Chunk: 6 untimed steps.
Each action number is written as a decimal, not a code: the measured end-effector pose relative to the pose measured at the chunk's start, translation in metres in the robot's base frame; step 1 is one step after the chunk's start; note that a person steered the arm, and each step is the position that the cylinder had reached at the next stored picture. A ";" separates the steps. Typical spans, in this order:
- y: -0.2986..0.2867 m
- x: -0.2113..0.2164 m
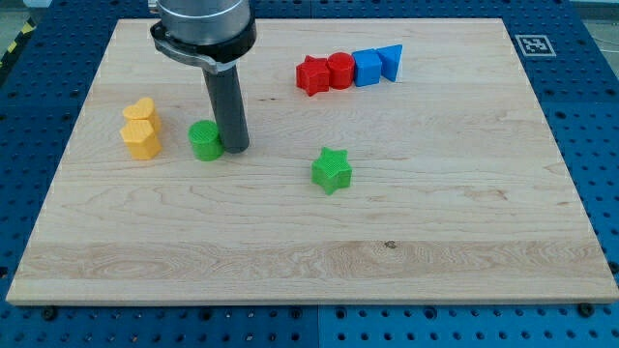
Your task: Push the green circle to the right of the yellow heart
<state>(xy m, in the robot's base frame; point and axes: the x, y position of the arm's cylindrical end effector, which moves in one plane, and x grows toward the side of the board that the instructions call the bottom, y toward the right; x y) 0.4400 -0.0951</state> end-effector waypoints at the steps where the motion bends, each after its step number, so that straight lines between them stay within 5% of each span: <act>1: 0.000 0.015; 2: -0.002 0.042; 6: -0.021 -0.026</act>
